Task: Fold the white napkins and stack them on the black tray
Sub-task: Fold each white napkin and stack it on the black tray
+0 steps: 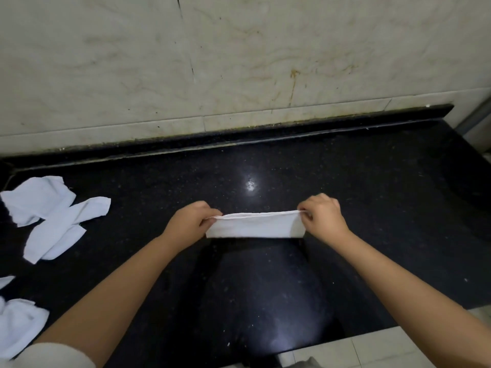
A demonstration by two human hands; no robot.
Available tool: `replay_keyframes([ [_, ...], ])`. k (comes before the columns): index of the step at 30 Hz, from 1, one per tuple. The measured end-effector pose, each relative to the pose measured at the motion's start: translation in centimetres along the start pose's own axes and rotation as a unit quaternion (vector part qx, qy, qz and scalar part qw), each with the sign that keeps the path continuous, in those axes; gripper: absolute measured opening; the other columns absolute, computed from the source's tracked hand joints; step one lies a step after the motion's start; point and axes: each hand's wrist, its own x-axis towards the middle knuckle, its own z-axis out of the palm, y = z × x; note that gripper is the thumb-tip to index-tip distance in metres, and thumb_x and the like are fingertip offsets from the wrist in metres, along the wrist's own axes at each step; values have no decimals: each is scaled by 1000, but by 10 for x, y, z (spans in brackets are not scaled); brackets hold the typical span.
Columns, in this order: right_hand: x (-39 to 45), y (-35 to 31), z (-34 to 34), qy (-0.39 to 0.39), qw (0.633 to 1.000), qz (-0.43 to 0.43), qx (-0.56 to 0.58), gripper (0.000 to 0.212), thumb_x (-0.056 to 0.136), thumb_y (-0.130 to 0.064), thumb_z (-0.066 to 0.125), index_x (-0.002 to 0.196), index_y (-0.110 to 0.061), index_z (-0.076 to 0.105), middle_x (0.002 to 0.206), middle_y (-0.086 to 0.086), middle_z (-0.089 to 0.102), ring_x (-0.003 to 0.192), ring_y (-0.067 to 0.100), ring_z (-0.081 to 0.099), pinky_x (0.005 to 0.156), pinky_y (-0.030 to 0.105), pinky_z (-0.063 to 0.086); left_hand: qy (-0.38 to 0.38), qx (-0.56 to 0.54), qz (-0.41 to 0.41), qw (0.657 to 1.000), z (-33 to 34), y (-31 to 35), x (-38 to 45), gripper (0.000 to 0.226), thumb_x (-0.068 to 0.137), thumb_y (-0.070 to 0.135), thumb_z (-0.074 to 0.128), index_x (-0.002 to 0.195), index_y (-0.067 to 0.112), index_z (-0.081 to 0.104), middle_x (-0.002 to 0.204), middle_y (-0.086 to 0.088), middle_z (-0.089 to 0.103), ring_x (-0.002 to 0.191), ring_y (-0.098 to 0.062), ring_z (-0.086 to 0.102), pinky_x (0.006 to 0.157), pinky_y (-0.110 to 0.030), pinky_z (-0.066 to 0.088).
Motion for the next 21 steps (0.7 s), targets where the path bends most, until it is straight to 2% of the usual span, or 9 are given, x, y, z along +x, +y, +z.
replay_keyframes([
  [2, 6, -2, -10, 88, 995, -45, 11, 17, 66, -8, 53, 70, -8, 70, 69, 7, 69, 75, 32, 64, 72, 39, 46, 67, 75, 93, 991, -19, -1, 1, 36, 81, 29, 44, 86, 9, 73, 76, -10, 65, 69, -24, 66, 55, -25, 50],
  [4, 7, -3, -8, 147, 986, -81, 2, 21, 66, -13, 47, 64, -10, 67, 64, 4, 67, 74, 22, 59, 72, 32, 43, 127, 181, 147, 964, -27, -2, -3, 30, 76, 24, 46, 68, 9, 70, 63, -6, 63, 51, -22, 62, 39, -20, 44],
  [6, -2, -4, 4, 151, 984, -94, -1, 24, 66, -13, 42, 64, -10, 66, 65, 4, 65, 78, 17, 46, 73, 29, 31, 107, 256, 166, 946, -20, -2, -11, 11, 67, 17, 65, 59, 9, 66, 57, -6, 61, 45, -21, 57, 34, -21, 39],
  [8, -24, -4, 33, 109, 989, -98, -31, 15, 61, -5, 51, 62, -11, 65, 64, 2, 64, 78, 17, 45, 73, 28, 28, -3, 283, 142, 949, 12, -13, -24, 25, 42, 18, 87, 52, 15, 63, 55, -1, 59, 43, -16, 55, 34, -21, 39],
  [10, -50, -1, 65, 14, 994, -83, -64, 21, 45, 0, 72, 58, -15, 66, 64, -1, 64, 72, 19, 59, 77, 28, 29, -118, 296, 102, 942, 40, -12, -43, 33, 40, 31, 90, 58, 20, 65, 63, 3, 63, 53, -13, 59, 43, -22, 45],
  [13, -78, 0, 88, -44, 997, -52, -47, 23, 42, -5, 73, 61, -17, 68, 69, -1, 66, 65, 20, 68, 82, 35, 42, -222, 281, 28, 933, 66, -8, -61, 33, 90, 41, 50, 107, 14, 61, 113, -4, 57, 104, -22, 56, 85, -31, 44],
  [17, -75, -4, 75, -5, 998, 59, 13, 17, 75, -12, 56, 84, -10, 71, 87, 6, 69, 84, 28, 65, 79, 41, 47, -101, 233, 45, 966, 73, -13, -69, 41, 79, 38, 38, 64, 17, 70, 78, 0, 69, 66, -16, 66, 52, -20, 49],
  [20, -57, -9, 68, -72, 983, 170, 10, 35, 93, -33, 46, 118, -10, 56, 118, 7, 59, 114, 26, 48, 95, 38, 33, -12, 225, 4, 974, 76, -9, -57, 18, 66, 27, 72, 73, 11, 73, 84, -8, 73, 72, -23, 71, 51, -25, 55],
  [21, -52, -10, 70, -87, 979, 184, -6, 40, 93, -40, 43, 119, -11, 53, 120, 5, 57, 115, 24, 46, 96, 37, 32, -23, 211, -34, 977, 76, -3, -51, 32, 58, 26, 83, 83, 8, 74, 92, -12, 73, 81, -26, 72, 57, -29, 58],
])
